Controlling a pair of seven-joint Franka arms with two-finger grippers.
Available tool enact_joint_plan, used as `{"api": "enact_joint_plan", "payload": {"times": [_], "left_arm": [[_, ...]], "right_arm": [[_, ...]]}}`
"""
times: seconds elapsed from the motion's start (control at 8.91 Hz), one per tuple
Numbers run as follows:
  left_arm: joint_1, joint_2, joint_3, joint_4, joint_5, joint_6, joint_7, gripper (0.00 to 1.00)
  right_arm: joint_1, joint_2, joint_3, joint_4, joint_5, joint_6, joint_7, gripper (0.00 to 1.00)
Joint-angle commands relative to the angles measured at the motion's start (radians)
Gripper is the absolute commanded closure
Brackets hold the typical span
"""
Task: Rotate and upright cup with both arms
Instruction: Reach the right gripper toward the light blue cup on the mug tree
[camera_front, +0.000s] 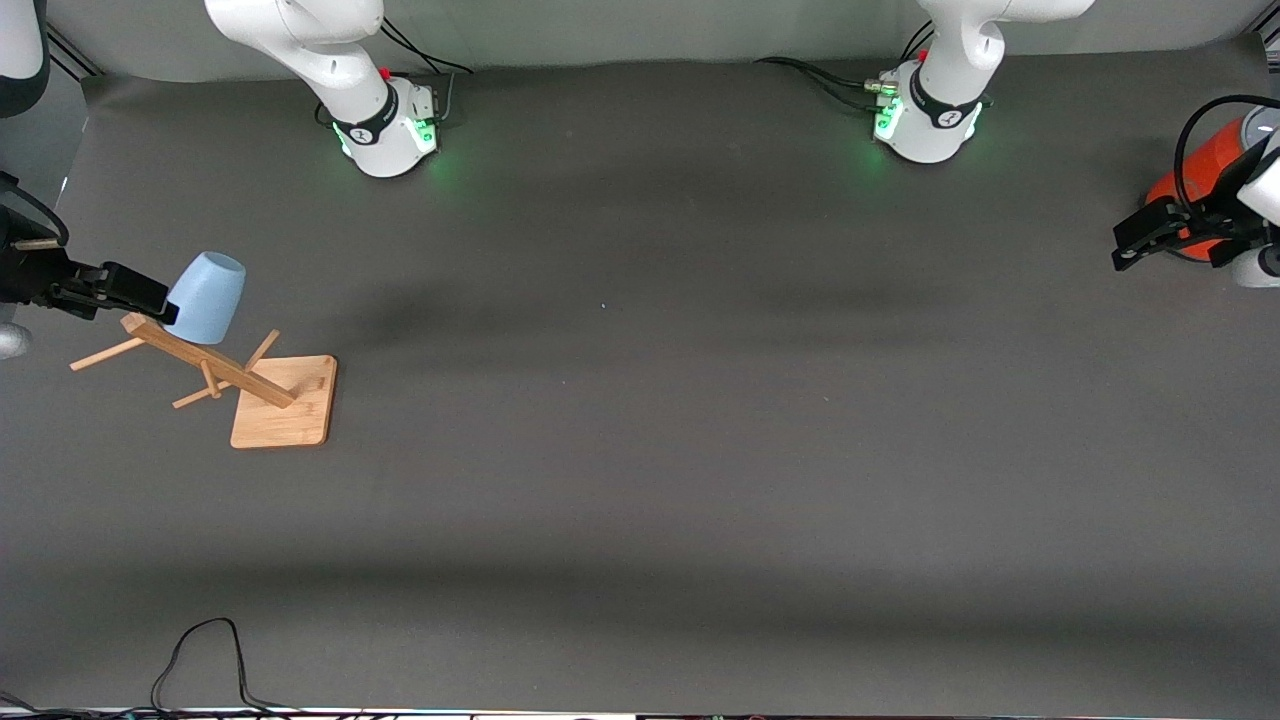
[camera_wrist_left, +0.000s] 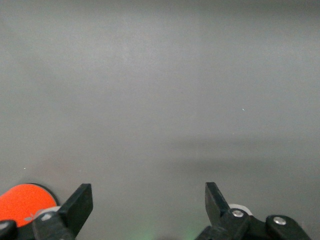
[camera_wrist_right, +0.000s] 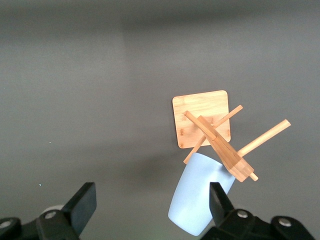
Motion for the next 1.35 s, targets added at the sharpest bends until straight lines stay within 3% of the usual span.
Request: {"api": "enact_joint_plan", "payload": {"times": [0.0, 0.67, 1.01, 1.23], "left_arm": [[-0.023, 0.018, 0.019, 0.041, 0.007, -0.028, -0.006, 0.0], [0.023, 0.051, 0.025, 0.042, -0.001, -0.045, 0.006, 0.0], [0.014, 0.099, 0.019, 0.042, 0.005, -0.059, 0.011, 0.0], [0.012, 0.134, 0.017, 0.043, 0.007, -0.057, 0.011, 0.0]], "right_arm": [[0.012, -0.011, -0.011, -0.014, -0.002, 0.013, -0.014, 0.0], [0.002, -0.027, -0.018, -0.024, -0.006, 0.008, -0.02, 0.0], [0.013, -0.177, -0.118, -0.191, -0.017, 0.045, -0.023, 0.0], [0.013, -0.196, -0.129, -0.211, -0.017, 0.031, -0.005, 0.0]]}}
